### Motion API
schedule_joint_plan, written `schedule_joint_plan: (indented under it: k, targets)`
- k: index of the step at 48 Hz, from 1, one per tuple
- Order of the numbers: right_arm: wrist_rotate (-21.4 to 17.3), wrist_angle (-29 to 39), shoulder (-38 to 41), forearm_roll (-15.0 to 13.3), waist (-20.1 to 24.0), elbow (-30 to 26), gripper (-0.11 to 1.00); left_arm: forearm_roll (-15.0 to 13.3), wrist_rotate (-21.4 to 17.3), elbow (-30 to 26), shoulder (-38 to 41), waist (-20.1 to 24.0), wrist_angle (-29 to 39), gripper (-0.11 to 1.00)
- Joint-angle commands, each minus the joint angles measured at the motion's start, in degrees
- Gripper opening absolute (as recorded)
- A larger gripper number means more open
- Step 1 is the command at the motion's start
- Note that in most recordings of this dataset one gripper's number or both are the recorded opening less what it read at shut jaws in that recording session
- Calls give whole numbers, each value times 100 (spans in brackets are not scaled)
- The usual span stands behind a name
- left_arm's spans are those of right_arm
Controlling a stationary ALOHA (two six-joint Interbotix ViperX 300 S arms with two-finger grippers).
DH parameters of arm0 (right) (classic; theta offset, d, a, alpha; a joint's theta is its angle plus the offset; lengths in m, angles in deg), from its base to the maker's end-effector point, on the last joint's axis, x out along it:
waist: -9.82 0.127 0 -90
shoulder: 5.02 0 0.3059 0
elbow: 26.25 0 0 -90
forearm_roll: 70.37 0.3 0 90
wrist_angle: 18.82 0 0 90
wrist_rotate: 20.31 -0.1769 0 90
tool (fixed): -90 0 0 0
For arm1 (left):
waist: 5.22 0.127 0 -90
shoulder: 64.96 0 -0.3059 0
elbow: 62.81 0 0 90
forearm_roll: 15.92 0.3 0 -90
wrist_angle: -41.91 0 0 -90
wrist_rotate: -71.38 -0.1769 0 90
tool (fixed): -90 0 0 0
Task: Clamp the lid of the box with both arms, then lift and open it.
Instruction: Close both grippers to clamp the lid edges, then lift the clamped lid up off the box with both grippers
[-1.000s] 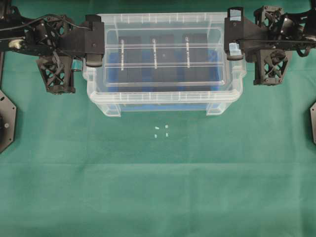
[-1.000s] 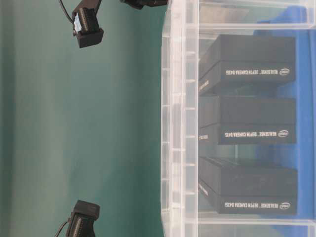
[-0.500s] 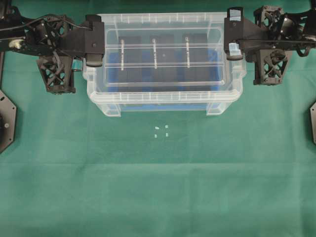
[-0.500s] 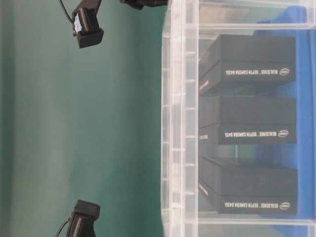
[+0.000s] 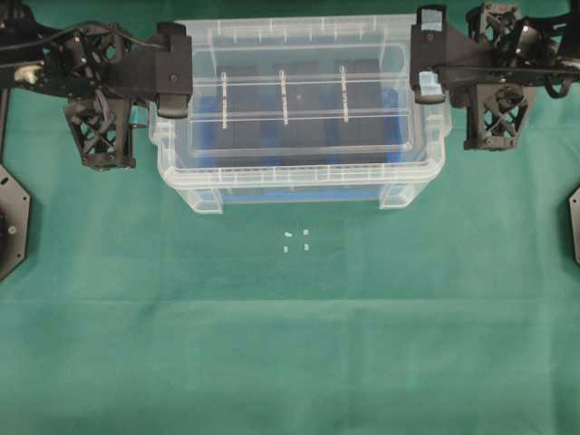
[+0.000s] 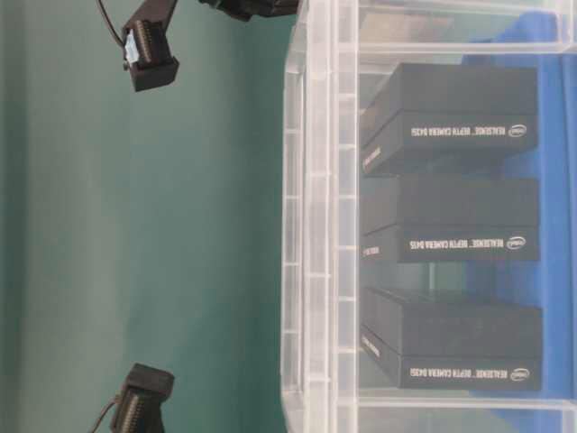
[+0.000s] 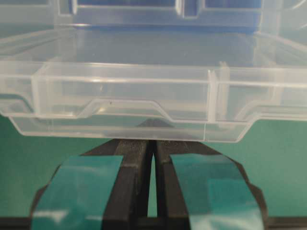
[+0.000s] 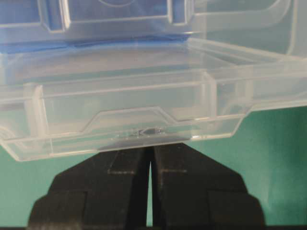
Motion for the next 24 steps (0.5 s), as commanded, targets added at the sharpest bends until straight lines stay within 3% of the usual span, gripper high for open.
schedule_joint_plan:
  k: [1,24]
  targets:
    - [-62,-35,-141,18,53,-316,0,-18,26,-308,-149,-35,18,1]
    - [-79,369,-422,18,70,-571,0,-18,105,-756,-343,-141,510,1]
